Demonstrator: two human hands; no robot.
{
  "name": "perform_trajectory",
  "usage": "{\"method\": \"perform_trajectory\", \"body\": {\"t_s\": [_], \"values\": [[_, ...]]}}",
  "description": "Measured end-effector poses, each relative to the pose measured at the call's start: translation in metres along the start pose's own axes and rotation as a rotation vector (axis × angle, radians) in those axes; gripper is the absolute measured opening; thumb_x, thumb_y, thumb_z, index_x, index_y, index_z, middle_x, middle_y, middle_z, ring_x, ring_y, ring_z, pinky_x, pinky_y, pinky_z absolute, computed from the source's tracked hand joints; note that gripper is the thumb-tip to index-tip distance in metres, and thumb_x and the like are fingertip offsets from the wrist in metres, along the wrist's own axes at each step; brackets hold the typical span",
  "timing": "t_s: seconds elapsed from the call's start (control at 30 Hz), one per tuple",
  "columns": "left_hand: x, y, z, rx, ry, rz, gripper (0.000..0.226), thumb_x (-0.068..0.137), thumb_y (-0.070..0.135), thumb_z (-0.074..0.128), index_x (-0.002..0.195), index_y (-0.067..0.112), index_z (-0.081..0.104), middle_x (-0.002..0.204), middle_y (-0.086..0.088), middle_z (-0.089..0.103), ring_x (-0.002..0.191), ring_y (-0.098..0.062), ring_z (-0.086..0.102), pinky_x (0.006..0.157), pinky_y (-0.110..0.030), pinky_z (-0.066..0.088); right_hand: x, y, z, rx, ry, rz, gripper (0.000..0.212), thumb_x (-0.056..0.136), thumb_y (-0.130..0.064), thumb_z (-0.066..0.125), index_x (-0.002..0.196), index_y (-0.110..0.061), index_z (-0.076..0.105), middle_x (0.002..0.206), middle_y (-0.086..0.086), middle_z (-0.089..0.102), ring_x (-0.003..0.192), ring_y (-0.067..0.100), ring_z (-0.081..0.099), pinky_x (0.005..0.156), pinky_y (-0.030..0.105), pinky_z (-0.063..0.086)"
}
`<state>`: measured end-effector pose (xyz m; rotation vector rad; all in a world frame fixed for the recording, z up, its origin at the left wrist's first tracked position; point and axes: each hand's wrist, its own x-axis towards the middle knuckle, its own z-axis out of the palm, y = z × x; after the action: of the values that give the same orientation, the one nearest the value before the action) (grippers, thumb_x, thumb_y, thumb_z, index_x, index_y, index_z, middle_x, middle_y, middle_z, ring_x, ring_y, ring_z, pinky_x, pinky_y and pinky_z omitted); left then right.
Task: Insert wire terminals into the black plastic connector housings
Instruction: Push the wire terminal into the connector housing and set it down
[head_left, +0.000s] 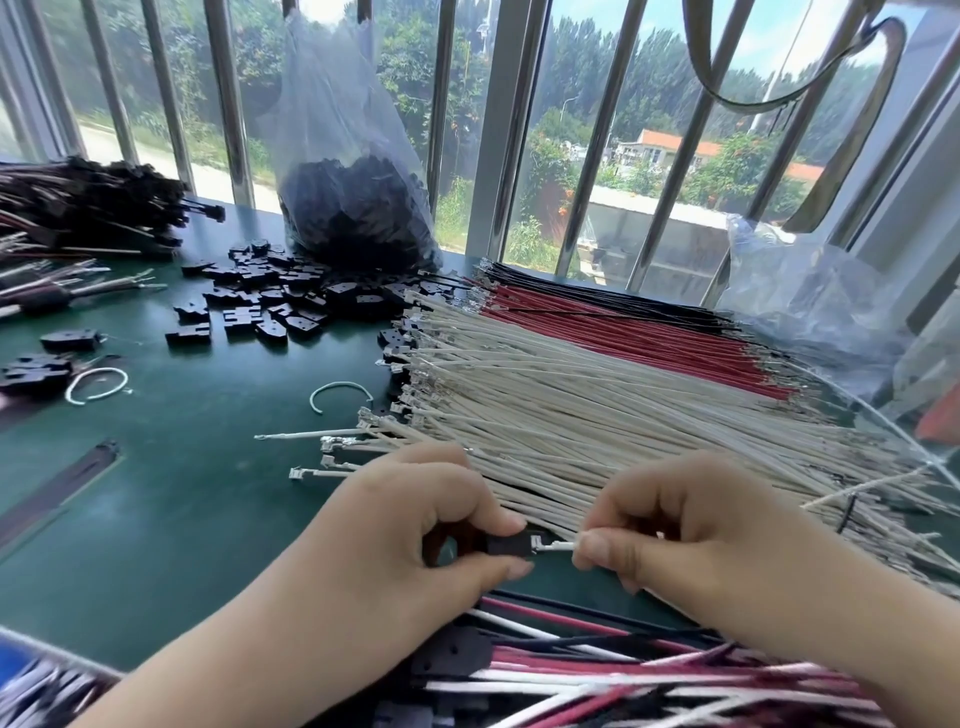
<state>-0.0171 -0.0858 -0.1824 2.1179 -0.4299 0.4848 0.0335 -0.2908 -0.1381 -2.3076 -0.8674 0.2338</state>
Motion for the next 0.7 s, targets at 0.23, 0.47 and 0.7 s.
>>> {"method": "perform_trajectory", "body": {"t_s": [0.23,0.47,0.7], "values": [[-0.001,0.000,0.002,-0.126,-0.025,-0.079,0.023,0.054,0.050,0.070,0.071,0.035,0.066,0.072,0.015,0.061,0.063,-0.007,0.060,0.060,-0.025,0.050,-0.002,-0.007,0.011,-0.090,0.065,-0.133,0.015,0.080,-0.031,0.072,0.071,-0.041,0.065,0.061,-0.018,0.062,0.061,0.001,0.057,0.057,0.011,0.041],[-0.001,0.000,-0.002,-0.456,-0.044,-0.154,0.055,0.044,0.058,0.083,0.094,0.041,0.068,0.093,0.007,0.066,0.069,-0.009,0.063,0.060,-0.022,0.050,-0.001,0.001,0.009,-0.138,0.272,-0.230,0.009,0.075,-0.037,0.070,0.084,-0.037,0.068,0.072,-0.025,0.066,0.068,-0.001,0.063,0.059,0.010,0.044],[0.010,0.004,-0.002,-0.425,-0.109,-0.335,0.025,0.064,0.046,0.081,0.085,0.035,0.071,0.070,-0.001,0.073,0.066,-0.010,0.069,0.064,-0.019,0.054,0.000,0.003,0.015,-0.252,0.365,-0.340,0.014,0.078,-0.044,0.063,0.084,-0.033,0.067,0.071,-0.018,0.065,0.063,0.001,0.060,0.053,0.024,0.049]]}}
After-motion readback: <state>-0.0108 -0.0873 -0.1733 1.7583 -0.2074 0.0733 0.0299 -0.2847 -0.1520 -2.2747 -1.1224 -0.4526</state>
